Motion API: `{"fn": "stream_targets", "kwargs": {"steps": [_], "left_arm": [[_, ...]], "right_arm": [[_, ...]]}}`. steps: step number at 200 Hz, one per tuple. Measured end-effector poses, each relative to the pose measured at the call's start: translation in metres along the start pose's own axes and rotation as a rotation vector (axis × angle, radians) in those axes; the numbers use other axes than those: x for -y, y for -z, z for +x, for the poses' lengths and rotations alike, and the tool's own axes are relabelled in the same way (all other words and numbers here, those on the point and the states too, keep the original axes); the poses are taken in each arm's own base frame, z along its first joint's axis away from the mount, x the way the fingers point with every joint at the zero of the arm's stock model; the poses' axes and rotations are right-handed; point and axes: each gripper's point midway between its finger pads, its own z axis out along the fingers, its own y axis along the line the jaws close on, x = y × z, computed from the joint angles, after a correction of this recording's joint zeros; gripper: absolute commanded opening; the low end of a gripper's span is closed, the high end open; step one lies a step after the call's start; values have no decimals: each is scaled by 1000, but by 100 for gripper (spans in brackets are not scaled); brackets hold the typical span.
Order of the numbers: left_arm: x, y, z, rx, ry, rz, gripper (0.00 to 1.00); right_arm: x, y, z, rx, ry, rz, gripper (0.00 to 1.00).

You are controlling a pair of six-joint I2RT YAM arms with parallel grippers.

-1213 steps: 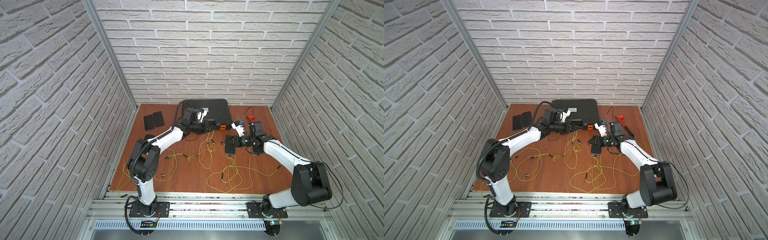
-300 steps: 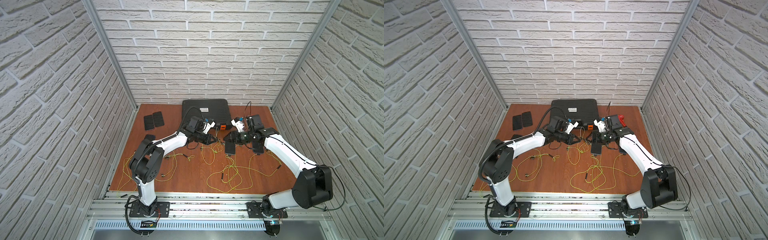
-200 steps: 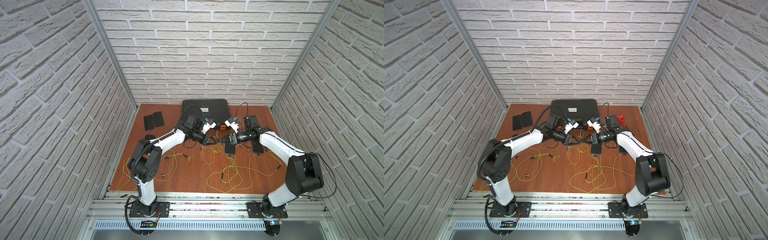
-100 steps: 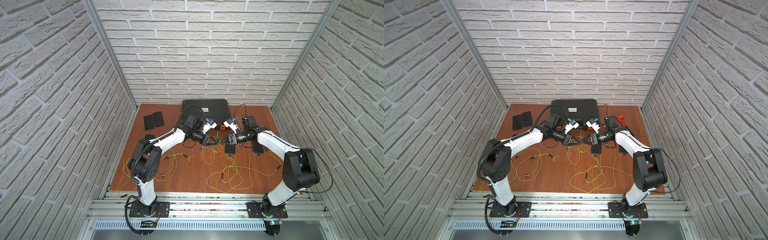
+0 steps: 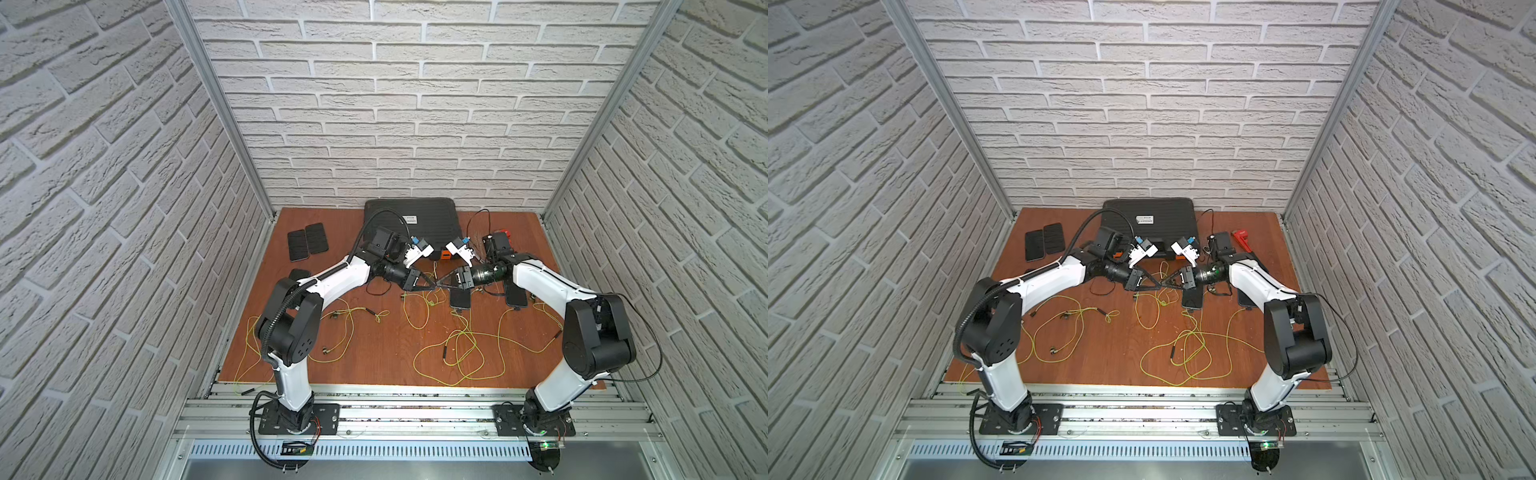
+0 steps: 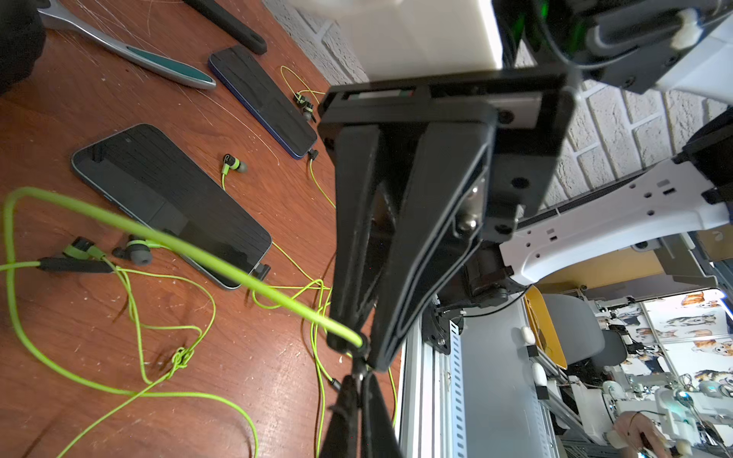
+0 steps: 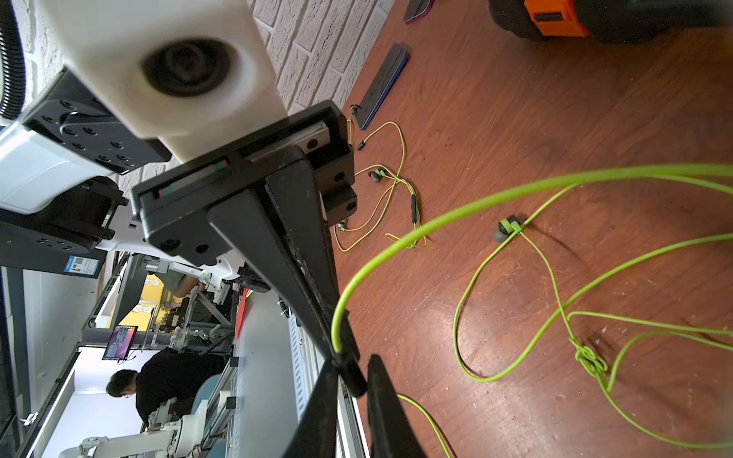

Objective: Plug wired earphones into phones
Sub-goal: Pick up the wired earphone from the center of the board.

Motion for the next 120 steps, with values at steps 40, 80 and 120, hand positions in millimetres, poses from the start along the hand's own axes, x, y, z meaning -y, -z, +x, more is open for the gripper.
{"fn": "stream_targets", "kwargs": {"steps": [40,80,120], "left_arm": [[1,0,0,-1,-13,8,0],[2,0,1,-2,-19,11,0],[2,0,2,-6,-14,11,0]], "right_arm": [[-2,0,0,-1,1,-11,18],[-3,0,1,-2,1,-13,17],[-3,-1,1,-5,2,-14,15]]}}
